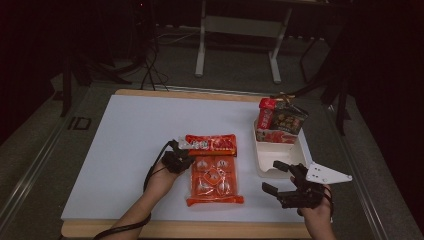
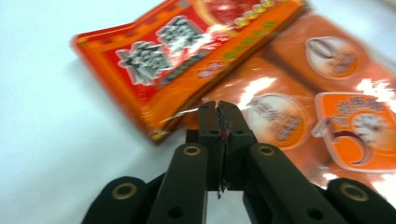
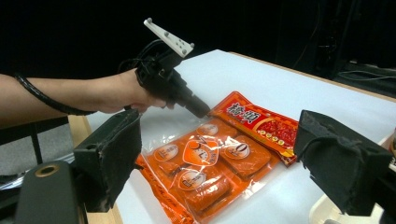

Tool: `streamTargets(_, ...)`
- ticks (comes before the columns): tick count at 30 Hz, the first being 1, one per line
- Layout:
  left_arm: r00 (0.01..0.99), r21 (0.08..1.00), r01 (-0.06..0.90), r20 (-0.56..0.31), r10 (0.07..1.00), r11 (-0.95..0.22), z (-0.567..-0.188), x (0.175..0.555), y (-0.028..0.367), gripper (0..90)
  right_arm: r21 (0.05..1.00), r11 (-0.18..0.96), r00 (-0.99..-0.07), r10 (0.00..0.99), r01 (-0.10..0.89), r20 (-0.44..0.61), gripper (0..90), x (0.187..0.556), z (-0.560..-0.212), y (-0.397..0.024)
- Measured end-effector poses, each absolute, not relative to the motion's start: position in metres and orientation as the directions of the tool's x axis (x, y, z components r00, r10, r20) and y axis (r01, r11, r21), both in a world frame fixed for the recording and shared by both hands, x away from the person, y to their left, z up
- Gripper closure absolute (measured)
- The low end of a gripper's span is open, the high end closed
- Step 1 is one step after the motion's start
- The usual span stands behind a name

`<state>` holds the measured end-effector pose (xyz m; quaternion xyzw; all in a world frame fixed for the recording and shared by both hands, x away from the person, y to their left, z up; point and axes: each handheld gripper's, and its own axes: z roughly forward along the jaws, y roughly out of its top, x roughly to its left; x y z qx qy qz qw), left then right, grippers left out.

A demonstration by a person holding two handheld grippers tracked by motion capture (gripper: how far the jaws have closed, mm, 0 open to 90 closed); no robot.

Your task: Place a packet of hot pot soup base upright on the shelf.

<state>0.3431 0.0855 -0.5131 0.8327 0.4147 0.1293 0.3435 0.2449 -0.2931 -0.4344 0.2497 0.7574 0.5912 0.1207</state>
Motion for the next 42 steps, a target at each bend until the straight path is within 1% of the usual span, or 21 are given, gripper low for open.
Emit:
streamTargets(2, 0.601, 0.692, 0.612, -0.093, 0.793, -0.383, -0.512, 0.345, 0.09, 81.8, 0.956, 0.181, -0.846, 0.523, 0.23, 0.105, 15.0, 0.244, -0.434, -0.293)
streamTargets(3, 0.597, 0.697, 0.619, -0.119, 0.793, -0.361, -0.512, 0.346, 0.093, 79.1, 0.956, 0.183, -0.846, 0.524, 0.229, 0.102, 15.0, 0.244, -0.434, -0.293)
streamTargets(7, 0.578, 0.708, 0.626, -0.141, 0.804, -0.326, -0.51, 0.35, 0.099, 68.2, 0.955, 0.185, -0.846, 0.524, 0.232, 0.104, 15.0, 0.243, -0.434, -0.292)
streamTargets(9, 0.578, 0.707, 0.629, -0.147, 0.803, -0.323, -0.51, 0.353, 0.101, 60.4, 0.955, 0.187, -0.846, 0.523, 0.232, 0.103, 15.0, 0.243, -0.435, -0.292)
streamTargets(10, 0.578, 0.707, 0.629, -0.147, 0.803, -0.323, -0.51, 0.353, 0.101, 58.7, 0.954, 0.188, -0.847, 0.522, 0.233, 0.104, 15.0, 0.243, -0.435, -0.291)
streamTargets(12, 0.572, 0.705, 0.636, -0.16, 0.805, -0.312, -0.511, 0.358, 0.104, 49.8, 0.955, 0.191, -0.847, 0.522, 0.228, 0.098, 15.0, 0.242, -0.434, -0.291)
streamTargets(19, 0.549, 0.708, 0.64, -0.15, 0.822, -0.298, -0.512, 0.37, 0.11, 35.1, 0.954, 0.193, -0.849, 0.52, 0.228, 0.098, 15.0, 0.242, -0.435, -0.291)
streamTargets(20, 0.544, 0.716, 0.641, -0.169, 0.822, -0.277, -0.513, 0.375, 0.114, 35.1, 0.954, 0.193, -0.848, 0.52, 0.229, 0.098, 15.0, 0.242, -0.435, -0.291)
streamTargets(22, 0.535, 0.724, 0.639, -0.178, 0.826, -0.258, -0.514, 0.379, 0.116, 35.1, 0.954, 0.193, -0.849, 0.519, 0.23, 0.1, 15.0, 0.242, -0.435, -0.291)
streamTargets(25, 0.537, 0.725, 0.641, -0.189, 0.822, -0.252, -0.516, 0.385, 0.117, 35.0, 0.954, 0.195, -0.85, 0.518, 0.229, 0.099, 15.0, 0.242, -0.435, -0.29)
streamTargets(28, 0.535, 0.717, 0.644, -0.172, 0.827, -0.267, -0.52, 0.389, 0.115, 34.6, 0.953, 0.197, -0.851, 0.515, 0.229, 0.098, 15.0, 0.242, -0.436, -0.29)
streamTargets(30, 0.537, 0.714, 0.649, -0.186, 0.823, -0.261, -0.522, 0.391, 0.115, 34.6, 0.953, 0.199, -0.852, 0.515, 0.229, 0.097, 15.0, 0.242, -0.436, -0.29)
streamTargets(33, 0.525, 0.715, 0.648, -0.171, 0.834, -0.262, -0.528, 0.395, 0.112, 34.2, 0.953, 0.201, -0.852, 0.514, 0.227, 0.094, 15.0, 0.242, -0.436, -0.289)
streamTargets(37, 0.532, 0.714, 0.652, -0.193, 0.825, -0.253, -0.534, 0.399, 0.111, 27.9, 0.954, 0.199, -0.853, 0.513, 0.225, 0.094, 15.0, 0.241, -0.435, -0.29)
streamTargets(42, 0.531, 0.707, 0.664, -0.215, 0.82, -0.245, -0.539, 0.405, 0.111, 29.7, 0.954, 0.197, -0.854, 0.511, 0.227, 0.098, 15.0, 0.242, -0.436, -0.289)
